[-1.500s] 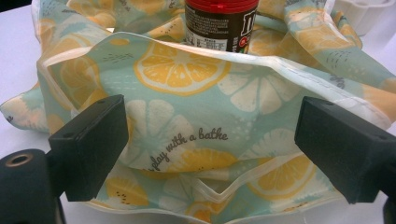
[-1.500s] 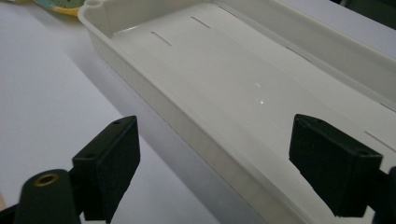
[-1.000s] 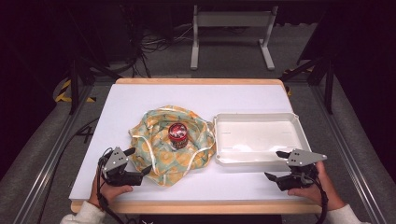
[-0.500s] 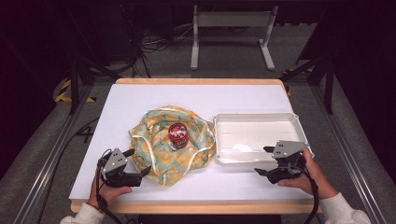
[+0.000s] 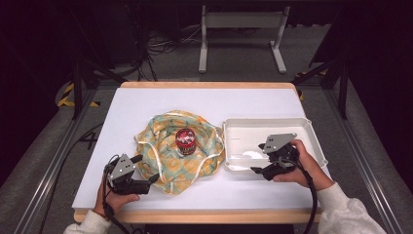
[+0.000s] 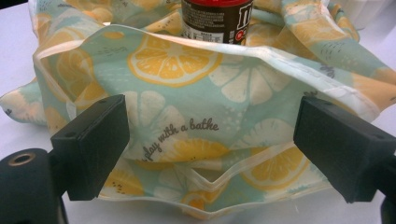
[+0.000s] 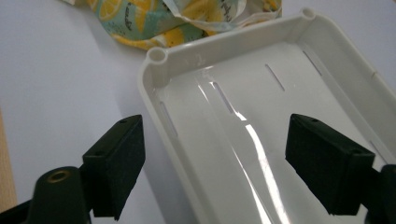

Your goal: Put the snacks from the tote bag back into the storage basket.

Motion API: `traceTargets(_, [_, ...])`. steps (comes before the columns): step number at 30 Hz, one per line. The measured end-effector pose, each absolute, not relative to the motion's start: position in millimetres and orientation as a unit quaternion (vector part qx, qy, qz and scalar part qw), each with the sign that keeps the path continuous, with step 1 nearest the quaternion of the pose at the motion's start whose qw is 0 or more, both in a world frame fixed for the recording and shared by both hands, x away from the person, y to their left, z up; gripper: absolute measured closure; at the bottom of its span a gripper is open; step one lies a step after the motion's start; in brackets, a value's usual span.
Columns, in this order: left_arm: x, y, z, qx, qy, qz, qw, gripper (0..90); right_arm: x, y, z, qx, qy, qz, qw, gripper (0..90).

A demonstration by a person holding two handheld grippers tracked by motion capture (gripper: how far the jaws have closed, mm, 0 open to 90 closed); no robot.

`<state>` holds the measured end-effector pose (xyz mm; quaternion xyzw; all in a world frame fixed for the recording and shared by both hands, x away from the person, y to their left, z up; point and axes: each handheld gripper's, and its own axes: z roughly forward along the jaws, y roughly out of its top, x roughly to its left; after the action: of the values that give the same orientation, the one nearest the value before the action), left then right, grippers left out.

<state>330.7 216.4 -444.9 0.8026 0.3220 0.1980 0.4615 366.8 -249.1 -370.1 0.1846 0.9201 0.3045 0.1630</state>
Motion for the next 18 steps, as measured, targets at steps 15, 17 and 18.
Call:
traceTargets(15, [330,218,-445,0.802,0.323,0.197,0.462,11.0,396,-205,-359,0.154,0.935,0.286,0.141,23.7])
traceTargets(17, [330,218,-445,0.803,0.323,0.196,0.462,11.1,399,-200,-359,0.152,0.938,0.28,0.14,23.6])
traceTargets(18, [330,219,-445,0.802,0.322,0.196,0.462,11.1,402,-198,-358,0.148,0.939,0.279,0.135,24.0])
